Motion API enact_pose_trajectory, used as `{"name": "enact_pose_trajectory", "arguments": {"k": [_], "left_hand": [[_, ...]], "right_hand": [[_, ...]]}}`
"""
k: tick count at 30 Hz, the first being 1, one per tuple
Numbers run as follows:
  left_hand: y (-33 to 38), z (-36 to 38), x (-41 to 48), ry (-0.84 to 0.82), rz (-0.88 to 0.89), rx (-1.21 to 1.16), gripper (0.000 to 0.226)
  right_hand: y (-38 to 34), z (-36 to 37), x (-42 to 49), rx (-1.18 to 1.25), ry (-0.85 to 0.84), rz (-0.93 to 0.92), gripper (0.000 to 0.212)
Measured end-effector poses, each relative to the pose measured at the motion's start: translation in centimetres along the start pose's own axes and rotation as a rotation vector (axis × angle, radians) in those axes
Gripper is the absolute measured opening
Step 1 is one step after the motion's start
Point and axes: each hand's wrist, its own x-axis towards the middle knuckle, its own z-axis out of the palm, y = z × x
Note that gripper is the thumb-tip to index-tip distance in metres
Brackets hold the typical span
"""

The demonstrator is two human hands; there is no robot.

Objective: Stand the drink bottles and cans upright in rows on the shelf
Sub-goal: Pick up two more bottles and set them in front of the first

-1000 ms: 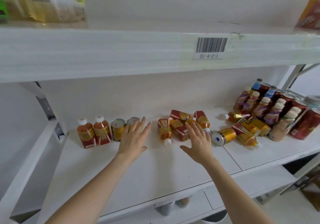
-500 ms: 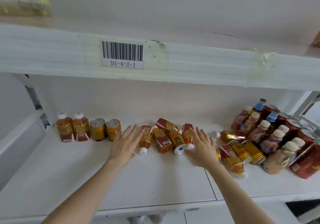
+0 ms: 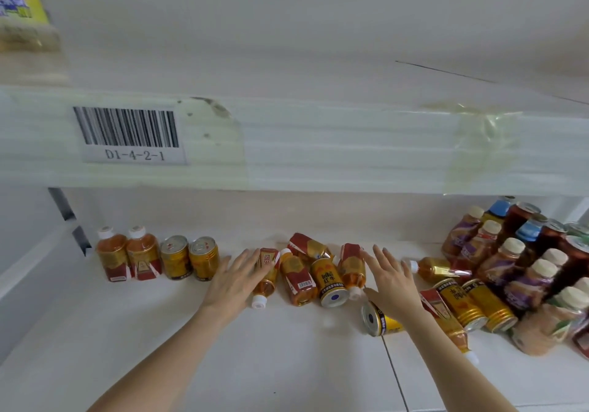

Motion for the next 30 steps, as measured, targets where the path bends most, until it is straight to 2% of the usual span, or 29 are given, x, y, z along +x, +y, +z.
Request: {"name": "enact_pose_trajectory", "arguments": {"k": [6,10,16,21,26,30], "left_hand": [[-0.1,1.4,1.6,-0.104,0.105,-0.059,0.085],[0.1,2.1,2.0,-0.134,0.109,-0.121,0.079],[0.3,2.8,1.8,-0.096,0.093,-0.205,0.077],[0.6,3.2,1.1,-0.042,0.08,-0.276,0.068],[0.7,3.6,0.1,0.037,0.062,-0.368,0.067],[0.8,3.9,-0.6,0.094,0.018,-0.459,0.069]], "right_hand": [[1.0,0.9,2.4,-0.102,-0.094,-0.136,0.075],[0.9,1.9,4.1,-0.176,-0.165,-0.243,0.073],[0.6,3.2,5.9,-0.229,-0.206,-0.317,0.079],[0.9,3.2,6.3,-0.255,-0.196,-0.349,0.075],[1.5,2.9,5.7,-0.205,-0.165,-0.339,0.07],[2.2,2.4,5.4,-0.064,-0.147,-0.29,0.068]]}}
